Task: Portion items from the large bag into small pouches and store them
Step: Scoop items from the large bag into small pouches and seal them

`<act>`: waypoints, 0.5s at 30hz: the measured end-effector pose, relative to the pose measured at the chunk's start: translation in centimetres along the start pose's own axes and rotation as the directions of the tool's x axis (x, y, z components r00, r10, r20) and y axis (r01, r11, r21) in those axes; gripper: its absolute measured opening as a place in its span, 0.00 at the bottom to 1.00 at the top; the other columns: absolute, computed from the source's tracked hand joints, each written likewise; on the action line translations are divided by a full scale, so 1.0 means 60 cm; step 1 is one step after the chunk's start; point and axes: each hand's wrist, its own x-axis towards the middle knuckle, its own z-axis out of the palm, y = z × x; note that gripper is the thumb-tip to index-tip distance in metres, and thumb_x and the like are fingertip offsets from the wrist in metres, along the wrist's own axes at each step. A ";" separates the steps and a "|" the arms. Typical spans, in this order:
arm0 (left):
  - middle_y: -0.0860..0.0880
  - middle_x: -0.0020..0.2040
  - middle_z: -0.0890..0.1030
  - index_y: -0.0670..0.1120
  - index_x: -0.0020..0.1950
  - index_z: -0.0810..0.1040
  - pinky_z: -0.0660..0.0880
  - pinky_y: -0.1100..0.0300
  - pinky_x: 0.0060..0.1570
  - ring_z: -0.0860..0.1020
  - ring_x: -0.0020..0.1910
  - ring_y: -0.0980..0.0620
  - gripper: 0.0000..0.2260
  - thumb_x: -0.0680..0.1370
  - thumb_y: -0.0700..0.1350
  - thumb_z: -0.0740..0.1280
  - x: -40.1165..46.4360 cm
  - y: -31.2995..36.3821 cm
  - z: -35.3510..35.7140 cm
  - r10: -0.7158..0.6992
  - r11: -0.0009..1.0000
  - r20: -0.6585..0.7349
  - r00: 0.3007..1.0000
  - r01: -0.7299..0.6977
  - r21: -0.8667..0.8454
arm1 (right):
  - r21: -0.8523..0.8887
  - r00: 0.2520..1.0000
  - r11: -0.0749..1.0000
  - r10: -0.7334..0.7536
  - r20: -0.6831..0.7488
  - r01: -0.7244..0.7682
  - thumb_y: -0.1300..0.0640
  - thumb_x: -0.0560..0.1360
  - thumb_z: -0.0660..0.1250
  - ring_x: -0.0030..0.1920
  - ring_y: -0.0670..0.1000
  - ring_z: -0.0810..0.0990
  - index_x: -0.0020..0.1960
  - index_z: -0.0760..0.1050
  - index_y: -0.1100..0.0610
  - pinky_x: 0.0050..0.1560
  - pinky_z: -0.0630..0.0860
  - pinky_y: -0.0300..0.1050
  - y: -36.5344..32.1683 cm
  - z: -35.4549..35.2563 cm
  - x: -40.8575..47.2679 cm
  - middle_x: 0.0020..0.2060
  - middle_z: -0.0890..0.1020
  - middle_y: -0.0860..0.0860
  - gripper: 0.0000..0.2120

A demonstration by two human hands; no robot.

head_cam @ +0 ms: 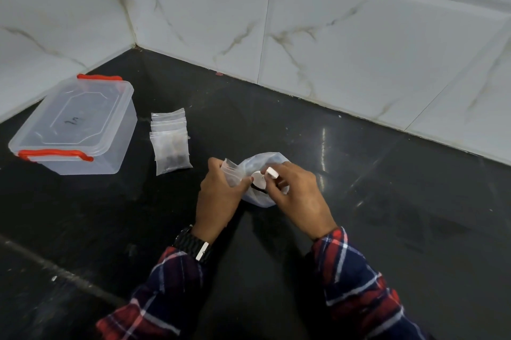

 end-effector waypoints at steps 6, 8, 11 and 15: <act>0.49 0.49 0.77 0.46 0.54 0.66 0.76 0.56 0.40 0.78 0.44 0.50 0.22 0.71 0.55 0.73 0.001 -0.001 -0.002 -0.054 0.997 0.032 0.998 0.051 0.065 | -0.022 0.999 0.999 -0.029 0.019 0.030 0.58 0.77 0.66 0.46 0.45 0.79 0.56 0.80 0.54 0.47 0.79 0.44 0.035 0.027 -0.006 0.47 0.80 0.45 0.10; 0.48 0.48 0.78 0.46 0.54 0.67 0.78 0.55 0.42 0.78 0.44 0.51 0.20 0.72 0.52 0.73 0.002 0.000 -0.002 -0.052 0.998 0.025 0.998 0.051 0.029 | -0.021 0.999 0.999 -0.038 0.007 0.038 0.58 0.77 0.64 0.45 0.46 0.79 0.59 0.79 0.53 0.45 0.79 0.46 0.038 0.030 -0.007 0.47 0.80 0.46 0.11; 0.48 0.49 0.77 0.45 0.55 0.68 0.71 0.67 0.36 0.77 0.42 0.56 0.18 0.72 0.44 0.73 0.006 0.002 -0.005 -0.036 0.999 0.009 0.999 0.036 -0.041 | -0.015 0.997 0.998 -0.064 -0.044 0.064 0.60 0.78 0.65 0.46 0.45 0.79 0.61 0.78 0.54 0.47 0.79 0.43 0.042 0.035 -0.013 0.49 0.79 0.47 0.13; 0.51 0.48 0.78 0.45 0.56 0.69 0.71 0.70 0.38 0.78 0.44 0.57 0.19 0.71 0.43 0.74 0.014 0.003 -0.008 -0.032 0.992 -0.014 0.999 0.030 -0.123 | -0.019 0.995 1.000 -0.020 -0.100 0.018 0.64 0.76 0.65 0.51 0.44 0.78 0.61 0.78 0.54 0.52 0.76 0.39 0.045 0.046 -0.016 0.52 0.79 0.46 0.15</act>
